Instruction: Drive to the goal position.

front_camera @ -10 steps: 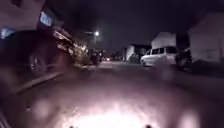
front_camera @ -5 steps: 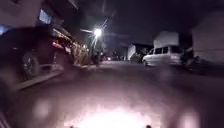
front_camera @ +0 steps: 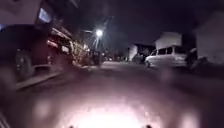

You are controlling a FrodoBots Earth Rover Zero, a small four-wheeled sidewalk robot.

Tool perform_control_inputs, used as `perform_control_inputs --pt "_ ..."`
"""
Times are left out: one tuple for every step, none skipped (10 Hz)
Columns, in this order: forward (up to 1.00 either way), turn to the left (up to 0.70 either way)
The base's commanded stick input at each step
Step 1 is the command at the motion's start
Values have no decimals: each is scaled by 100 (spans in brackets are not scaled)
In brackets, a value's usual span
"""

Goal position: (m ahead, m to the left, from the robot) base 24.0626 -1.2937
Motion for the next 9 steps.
perform_control_inputs --pt "70 0" --pt "70 0" --pt "70 0" --pt "70 0" --pt "70 0" --pt "70 0" --pt "70 0" --pt "70 0" --pt "70 0"
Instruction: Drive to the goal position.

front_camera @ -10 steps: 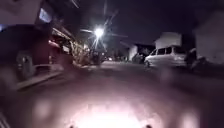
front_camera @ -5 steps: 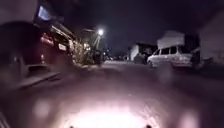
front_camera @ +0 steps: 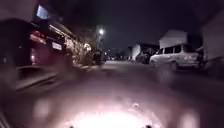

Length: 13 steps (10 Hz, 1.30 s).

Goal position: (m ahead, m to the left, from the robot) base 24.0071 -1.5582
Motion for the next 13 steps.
perform_control_inputs --pt "70 0" --pt "70 0" --pt "70 0" --pt "70 0" --pt "70 0" --pt "70 0" --pt "70 0" --pt "70 0" --pt "70 0" --pt "70 0" --pt "70 0" --pt "70 0" --pt "70 0"
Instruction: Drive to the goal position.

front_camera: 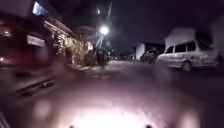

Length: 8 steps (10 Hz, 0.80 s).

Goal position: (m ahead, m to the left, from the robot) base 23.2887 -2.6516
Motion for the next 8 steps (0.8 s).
perform_control_inputs --pt "70 0" --pt "70 0" --pt "70 0" --pt "70 0" --pt "70 0" --pt "70 0" --pt "70 0" --pt "70 0"
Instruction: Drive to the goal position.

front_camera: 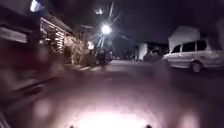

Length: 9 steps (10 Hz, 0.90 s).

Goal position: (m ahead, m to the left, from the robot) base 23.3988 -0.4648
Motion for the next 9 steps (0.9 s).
perform_control_inputs --pt "70 -3" --pt "70 -29" --pt "70 -34" --pt "70 -34" --pt "70 -23" --pt "70 -5" --pt "70 0" --pt "70 0" --pt "70 0"
